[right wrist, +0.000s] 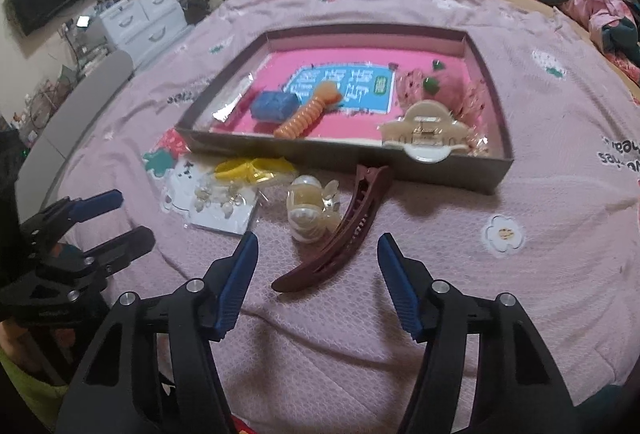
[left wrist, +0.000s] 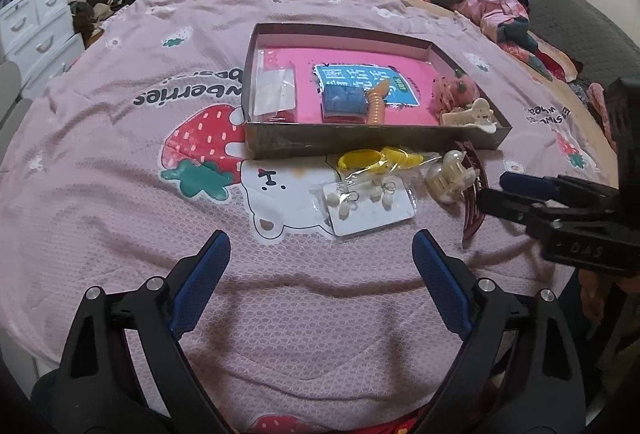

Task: Organize jewelry
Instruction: 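Grasp the dark red duckbill clip with the right tool while the left tool grasps the pearl earring card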

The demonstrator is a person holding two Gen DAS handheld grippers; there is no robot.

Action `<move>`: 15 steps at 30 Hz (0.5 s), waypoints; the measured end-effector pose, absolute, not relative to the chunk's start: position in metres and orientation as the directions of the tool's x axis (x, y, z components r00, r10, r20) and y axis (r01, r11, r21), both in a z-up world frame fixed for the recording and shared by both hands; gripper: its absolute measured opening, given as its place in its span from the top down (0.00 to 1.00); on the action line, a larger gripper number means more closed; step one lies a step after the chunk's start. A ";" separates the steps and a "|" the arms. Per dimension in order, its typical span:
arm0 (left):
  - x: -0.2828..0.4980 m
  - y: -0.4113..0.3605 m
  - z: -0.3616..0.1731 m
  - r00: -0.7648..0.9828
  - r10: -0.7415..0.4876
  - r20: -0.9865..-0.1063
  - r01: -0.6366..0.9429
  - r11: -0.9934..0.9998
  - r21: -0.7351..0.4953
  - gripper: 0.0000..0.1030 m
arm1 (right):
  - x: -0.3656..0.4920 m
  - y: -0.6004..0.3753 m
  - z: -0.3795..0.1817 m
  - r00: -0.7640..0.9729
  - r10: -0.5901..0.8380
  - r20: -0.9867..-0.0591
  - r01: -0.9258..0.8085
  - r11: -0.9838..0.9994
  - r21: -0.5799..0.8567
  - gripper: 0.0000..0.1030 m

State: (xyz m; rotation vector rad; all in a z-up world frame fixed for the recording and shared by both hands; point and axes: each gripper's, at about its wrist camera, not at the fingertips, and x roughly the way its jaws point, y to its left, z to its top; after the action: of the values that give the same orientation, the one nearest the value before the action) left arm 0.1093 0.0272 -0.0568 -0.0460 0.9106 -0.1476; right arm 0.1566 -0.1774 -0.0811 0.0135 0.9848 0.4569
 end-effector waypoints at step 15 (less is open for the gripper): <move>0.146 0.002 -0.078 0.549 -0.171 -0.818 0.127 0.985 -0.120 0.17 | 0.183 -0.211 -0.110 0.406 0.380 -0.831 -0.260 0.920 0.294 0.78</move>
State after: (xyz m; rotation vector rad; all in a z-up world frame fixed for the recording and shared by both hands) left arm 0.1463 0.0025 -0.0777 -0.0486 0.9744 -0.1762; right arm 0.1833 -0.2111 -0.1095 0.1243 1.0800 0.4054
